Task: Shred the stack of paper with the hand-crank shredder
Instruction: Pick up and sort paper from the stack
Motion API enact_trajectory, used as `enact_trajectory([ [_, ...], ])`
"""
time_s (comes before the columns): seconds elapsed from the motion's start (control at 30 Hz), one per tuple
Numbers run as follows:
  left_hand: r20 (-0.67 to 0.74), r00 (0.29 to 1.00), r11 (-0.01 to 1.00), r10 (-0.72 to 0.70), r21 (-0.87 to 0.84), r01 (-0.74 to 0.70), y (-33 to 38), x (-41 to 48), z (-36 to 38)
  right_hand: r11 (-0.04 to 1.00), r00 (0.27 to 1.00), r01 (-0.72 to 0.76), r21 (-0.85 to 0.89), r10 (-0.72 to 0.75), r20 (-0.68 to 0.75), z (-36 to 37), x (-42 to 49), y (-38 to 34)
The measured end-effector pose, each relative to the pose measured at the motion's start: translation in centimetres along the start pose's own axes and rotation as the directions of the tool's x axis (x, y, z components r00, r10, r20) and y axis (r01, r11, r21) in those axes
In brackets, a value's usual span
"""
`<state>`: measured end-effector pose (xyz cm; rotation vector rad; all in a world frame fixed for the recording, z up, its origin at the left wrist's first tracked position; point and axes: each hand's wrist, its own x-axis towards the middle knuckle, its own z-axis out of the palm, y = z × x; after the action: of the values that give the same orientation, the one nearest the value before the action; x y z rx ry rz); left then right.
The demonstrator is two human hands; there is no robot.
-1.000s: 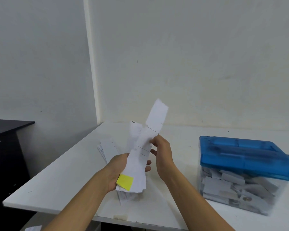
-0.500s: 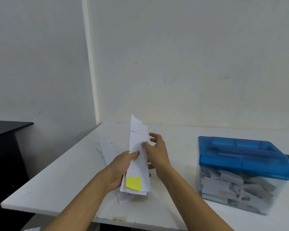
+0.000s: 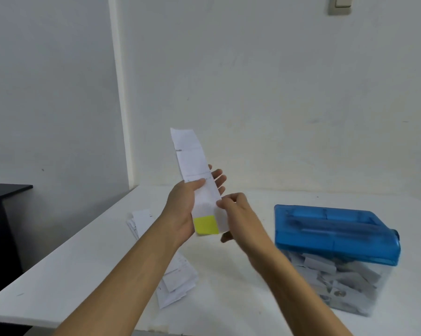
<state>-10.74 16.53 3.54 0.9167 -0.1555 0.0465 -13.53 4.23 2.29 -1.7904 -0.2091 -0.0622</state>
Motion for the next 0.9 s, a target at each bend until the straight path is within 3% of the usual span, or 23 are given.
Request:
enact_trajectory([
  [0.13,0.114,0.993,0.999,0.015,0.042,-0.019,0.3,0.7,3.3,0.969,0.989,0.125,-0.215,-0.105,0.104,-4.4,-0.7,-1.3],
  [0.27,0.224,0.968,0.959,-0.11,0.28,0.045,-0.8,1.1,7.2,0.943,0.981,0.178,-0.282,-0.193,-0.026,-9.8,-1.4,-3.0],
  [0.43,0.326,0.935,0.673,-0.141,0.724,-0.151,-3.8,1.5,10.3,0.93,0.953,0.13,-0.344,-0.213,-0.217,-16.2,-1.4,-2.9],
  [0.63,0.41,0.908,0.424,-0.091,0.841,-0.337,-6.7,2.0,11.9,0.856,0.962,0.035,-0.517,-0.169,-0.216,-19.8,-1.9,-0.7],
  [0.9,0.449,0.891,0.346,-0.072,0.849,-0.4,-8.2,2.2,12.6,0.804,0.974,0.052,-0.593,-0.172,-0.148,-22.7,-3.2,1.2],
])
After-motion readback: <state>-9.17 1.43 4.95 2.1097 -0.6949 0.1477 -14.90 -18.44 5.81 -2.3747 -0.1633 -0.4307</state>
